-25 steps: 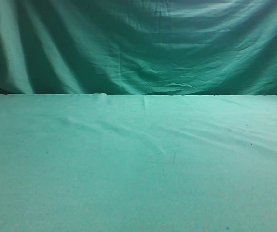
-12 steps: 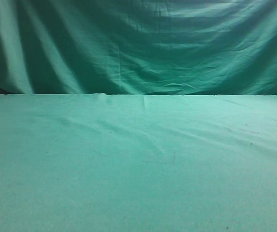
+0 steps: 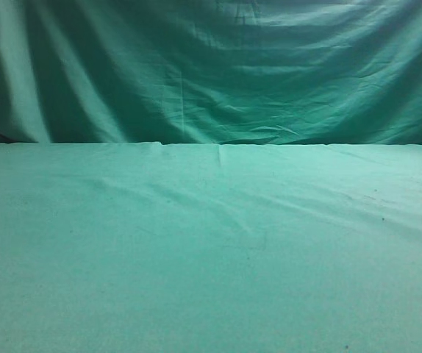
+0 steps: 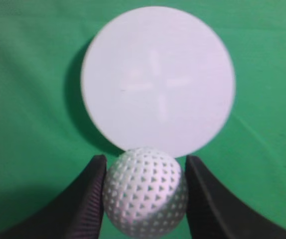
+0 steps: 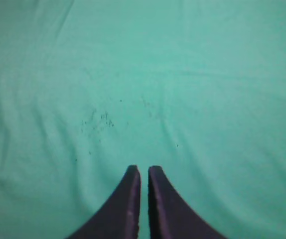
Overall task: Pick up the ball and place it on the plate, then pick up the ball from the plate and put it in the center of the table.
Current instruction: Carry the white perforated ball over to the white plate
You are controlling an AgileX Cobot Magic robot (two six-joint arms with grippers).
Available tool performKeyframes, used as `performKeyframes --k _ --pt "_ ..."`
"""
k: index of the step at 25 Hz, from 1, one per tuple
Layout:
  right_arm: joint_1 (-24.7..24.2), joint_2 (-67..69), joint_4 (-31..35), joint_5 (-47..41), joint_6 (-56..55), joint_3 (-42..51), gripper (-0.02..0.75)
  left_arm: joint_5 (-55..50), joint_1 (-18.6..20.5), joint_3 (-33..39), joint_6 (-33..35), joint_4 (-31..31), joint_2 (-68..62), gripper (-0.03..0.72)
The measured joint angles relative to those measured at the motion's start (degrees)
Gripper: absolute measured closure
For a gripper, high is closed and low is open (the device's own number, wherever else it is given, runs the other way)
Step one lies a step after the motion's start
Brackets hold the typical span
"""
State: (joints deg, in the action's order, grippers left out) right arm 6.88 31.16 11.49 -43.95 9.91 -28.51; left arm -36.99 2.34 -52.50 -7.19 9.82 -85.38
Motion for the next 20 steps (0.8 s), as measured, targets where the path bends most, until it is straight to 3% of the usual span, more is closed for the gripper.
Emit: performKeyframes --k 6,13,20 --pt "0.28 12.85 -1.56 -7.46 0.48 -5.86 0.687 3.38 2.99 0.0 0.0 0.09 0.0 0.389" --pt "7.97 21.52 -3.04 -7.56 0.6 -9.29 0.687 9.23 2.99 0.0 0.0 2.79 0.0 0.389" --pt "10.86 25.4 -3.89 -5.45 0.6 -9.29 0.687 5.47 2.99 -5.23 0.0 4.6 -6.02 0.389"
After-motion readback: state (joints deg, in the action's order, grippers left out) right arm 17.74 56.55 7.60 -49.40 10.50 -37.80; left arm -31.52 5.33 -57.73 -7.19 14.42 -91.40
